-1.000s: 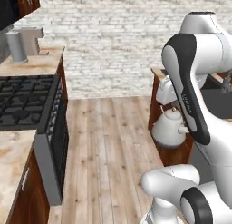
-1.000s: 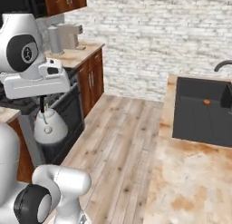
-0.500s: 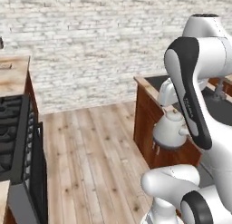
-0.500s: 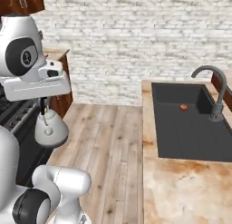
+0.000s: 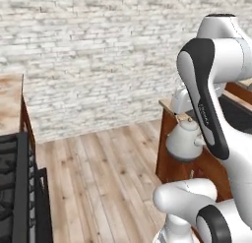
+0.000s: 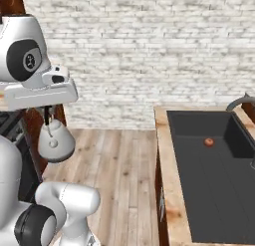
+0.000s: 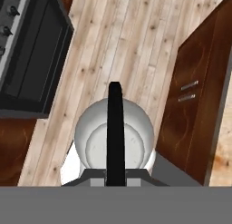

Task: Pick the kettle and kettle and place them in the sink. Then turn on the water.

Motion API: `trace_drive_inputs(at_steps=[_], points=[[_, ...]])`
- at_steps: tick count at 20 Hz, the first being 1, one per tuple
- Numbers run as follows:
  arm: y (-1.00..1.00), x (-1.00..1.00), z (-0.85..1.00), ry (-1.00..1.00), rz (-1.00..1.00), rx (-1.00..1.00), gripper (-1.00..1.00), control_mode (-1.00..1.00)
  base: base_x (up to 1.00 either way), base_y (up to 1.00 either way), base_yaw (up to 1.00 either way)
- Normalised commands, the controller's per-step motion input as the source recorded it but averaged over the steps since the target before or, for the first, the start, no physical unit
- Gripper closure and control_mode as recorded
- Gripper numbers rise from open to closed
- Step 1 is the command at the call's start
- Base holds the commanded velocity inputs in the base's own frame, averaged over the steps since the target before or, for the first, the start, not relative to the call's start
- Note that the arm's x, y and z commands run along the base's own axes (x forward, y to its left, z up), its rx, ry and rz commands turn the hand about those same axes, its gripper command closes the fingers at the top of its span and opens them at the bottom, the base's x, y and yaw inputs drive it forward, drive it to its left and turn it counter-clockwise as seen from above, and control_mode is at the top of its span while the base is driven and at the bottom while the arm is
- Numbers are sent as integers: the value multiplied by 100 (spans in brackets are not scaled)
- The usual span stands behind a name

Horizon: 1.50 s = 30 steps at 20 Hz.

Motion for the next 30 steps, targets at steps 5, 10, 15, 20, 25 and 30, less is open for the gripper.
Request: trace_drive_inputs(at_steps=[5,10,15,20,25,30], points=[[0,0,0,0,0,0,100,100,95,0,-31],[0,0,0,0,0,0,100,100,73,0,-44],[0,0,0,0,0,0,100,100,69,2,-47],[0,0,0,0,0,0,100,100,66,0,-54],[0,0,0,0,0,0,100,100,63,0,-61],[0,0,0,0,0,0,100,100,58,1,-63]])
